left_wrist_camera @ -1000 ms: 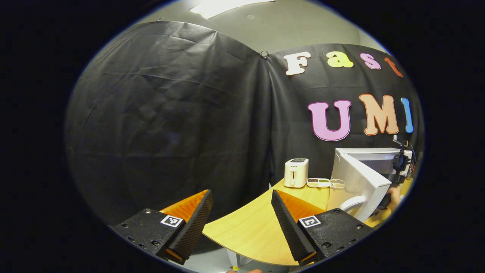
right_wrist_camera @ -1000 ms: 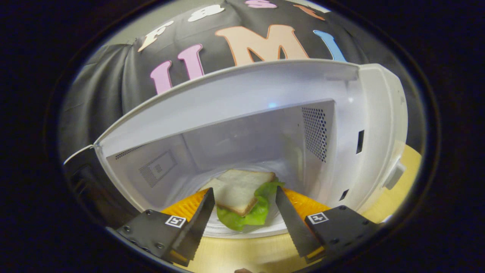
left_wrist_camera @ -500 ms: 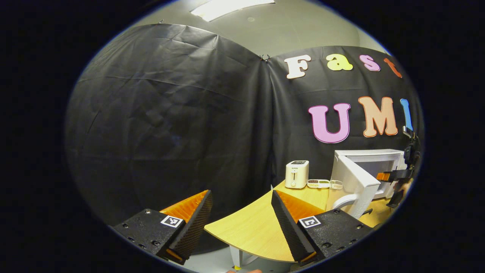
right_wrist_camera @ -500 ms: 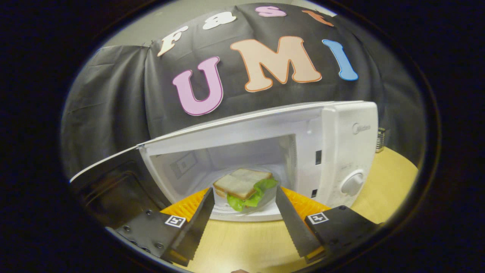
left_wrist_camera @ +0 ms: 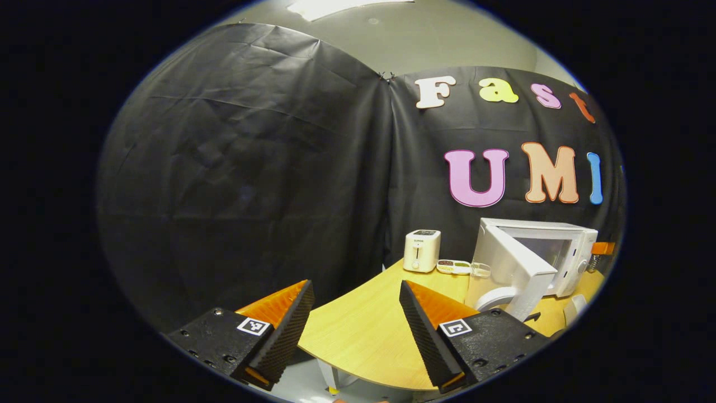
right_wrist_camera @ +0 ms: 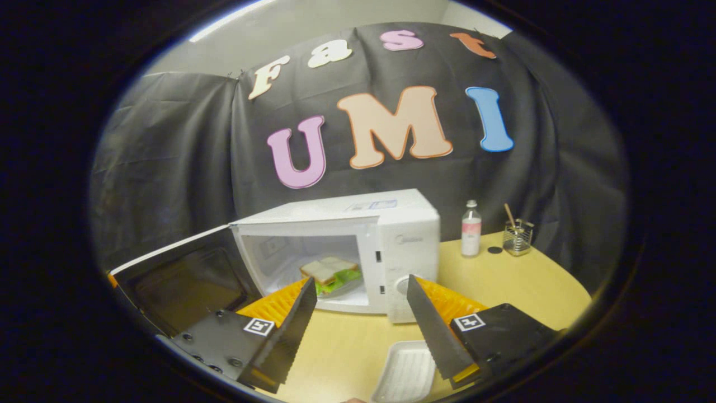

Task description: Open the microwave oven with the left hand, put the food in, and close the microwave oven.

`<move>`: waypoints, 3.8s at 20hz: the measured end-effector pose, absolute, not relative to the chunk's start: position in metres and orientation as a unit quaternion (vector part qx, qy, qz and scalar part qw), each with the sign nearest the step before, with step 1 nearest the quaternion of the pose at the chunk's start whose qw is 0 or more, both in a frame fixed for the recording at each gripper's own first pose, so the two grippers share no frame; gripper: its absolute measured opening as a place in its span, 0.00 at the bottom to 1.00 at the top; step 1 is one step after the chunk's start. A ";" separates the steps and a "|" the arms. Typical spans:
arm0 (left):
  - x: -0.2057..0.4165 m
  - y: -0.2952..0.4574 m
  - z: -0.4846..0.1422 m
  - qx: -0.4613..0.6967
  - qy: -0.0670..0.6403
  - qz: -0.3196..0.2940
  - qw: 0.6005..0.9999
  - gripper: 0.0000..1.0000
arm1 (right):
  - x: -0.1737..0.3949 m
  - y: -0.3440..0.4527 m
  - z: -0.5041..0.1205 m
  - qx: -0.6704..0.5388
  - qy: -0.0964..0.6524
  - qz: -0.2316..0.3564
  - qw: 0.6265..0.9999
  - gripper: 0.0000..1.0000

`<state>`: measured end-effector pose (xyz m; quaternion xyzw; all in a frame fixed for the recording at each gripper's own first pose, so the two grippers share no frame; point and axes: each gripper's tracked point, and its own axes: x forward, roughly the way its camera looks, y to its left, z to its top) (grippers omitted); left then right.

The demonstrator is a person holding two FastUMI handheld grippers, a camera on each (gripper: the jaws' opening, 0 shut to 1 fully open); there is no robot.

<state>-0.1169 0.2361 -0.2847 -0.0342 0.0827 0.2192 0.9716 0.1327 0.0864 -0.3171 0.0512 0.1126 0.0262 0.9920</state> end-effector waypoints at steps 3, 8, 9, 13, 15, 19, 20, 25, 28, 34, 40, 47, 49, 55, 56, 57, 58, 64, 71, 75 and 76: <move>-0.112 0.231 -0.286 -0.038 0.086 0.217 0.972 0.94 | 0.123 0.048 -0.277 0.058 0.082 0.015 0.995 0.92; -0.106 0.216 -0.284 -0.040 0.084 0.200 0.975 0.86 | 0.127 -0.012 -0.223 0.024 0.039 -0.031 0.998 0.99; -0.105 0.212 -0.284 -0.039 0.085 0.195 0.976 0.80 | 0.129 -0.018 -0.215 0.023 0.035 -0.038 0.998 0.91; -0.099 0.203 -0.283 -0.032 0.091 0.193 0.977 0.26 | 0.141 -0.034 -0.178 -0.007 0.001 -0.058 0.998 0.99; -0.099 0.201 -0.289 -0.024 0.113 0.205 0.972 0.09 | 0.146 -0.030 -0.172 -0.009 -0.006 -0.048 0.999 0.92; -0.094 0.181 -0.287 -0.030 0.116 0.194 0.974 0.03 | 0.161 -0.028 -0.184 -0.017 0.006 -0.027 0.999 0.99; -0.091 0.179 -0.288 -0.028 0.118 0.193 0.974 0.00 | 0.165 -0.027 -0.184 -0.016 0.004 -0.021 1.000 0.99; -0.082 0.170 -0.285 -0.006 0.118 0.190 0.975 0.01 | 0.183 -0.034 -0.193 0.001 0.002 -0.018 1.000 0.92; -0.078 0.157 -0.286 -0.010 0.119 0.175 0.977 0.01 | 0.191 -0.039 -0.197 0.008 0.005 -0.019 1.000 0.92; -0.074 0.140 -0.273 0.001 0.107 0.158 0.982 0.01 | 0.195 -0.041 -0.200 0.005 0.001 -0.018 1.000 0.99; -0.076 0.100 -0.270 -0.026 0.105 0.124 0.986 0.01 | 0.187 -0.031 -0.192 0.012 -0.009 -0.004 1.000 0.92; -0.067 0.038 -0.264 -0.039 0.098 0.096 0.990 0.01 | 0.172 -0.015 -0.182 0.024 -0.022 0.024 0.999 0.92; -0.061 0.015 -0.265 -0.039 0.098 0.085 0.991 0.01 | 0.168 -0.013 -0.180 0.030 -0.022 0.032 0.999 0.92; -0.039 -0.063 -0.267 -0.056 0.101 0.025 0.993 0.01 | 0.167 -0.026 -0.176 0.043 -0.030 0.026 0.998 0.92; -0.033 -0.075 -0.267 -0.060 0.100 0.015 0.993 0.01 | 0.170 -0.029 -0.176 0.045 -0.029 0.023 0.998 0.92; -0.028 -0.086 -0.267 -0.064 0.098 0.006 0.993 0.01 | 0.173 -0.030 -0.179 0.045 -0.026 0.021 0.998 0.92; -0.022 -0.096 -0.265 -0.066 0.093 -0.002 0.993 0.01 | 0.176 -0.031 -0.183 0.045 -0.021 0.020 0.999 0.91; 0.013 -0.148 -0.272 -0.064 0.092 -0.034 0.993 0.01 | 0.193 -0.019 -0.203 0.047 0.008 0.027 0.999 0.99; 0.055 -0.185 -0.285 -0.080 0.094 -0.071 0.990 0.01 | 0.193 -0.008 -0.206 0.017 0.010 0.024 1.000 0.92; 0.081 -0.193 -0.287 -0.069 0.086 -0.079 0.991 0.01 | 0.194 -0.006 -0.213 0.030 0.024 0.035 0.999 0.99; 0.087 -0.195 -0.286 -0.063 0.083 -0.081 0.991 0.01 | 0.195 -0.008 -0.213 0.031 0.025 0.035 0.999 0.92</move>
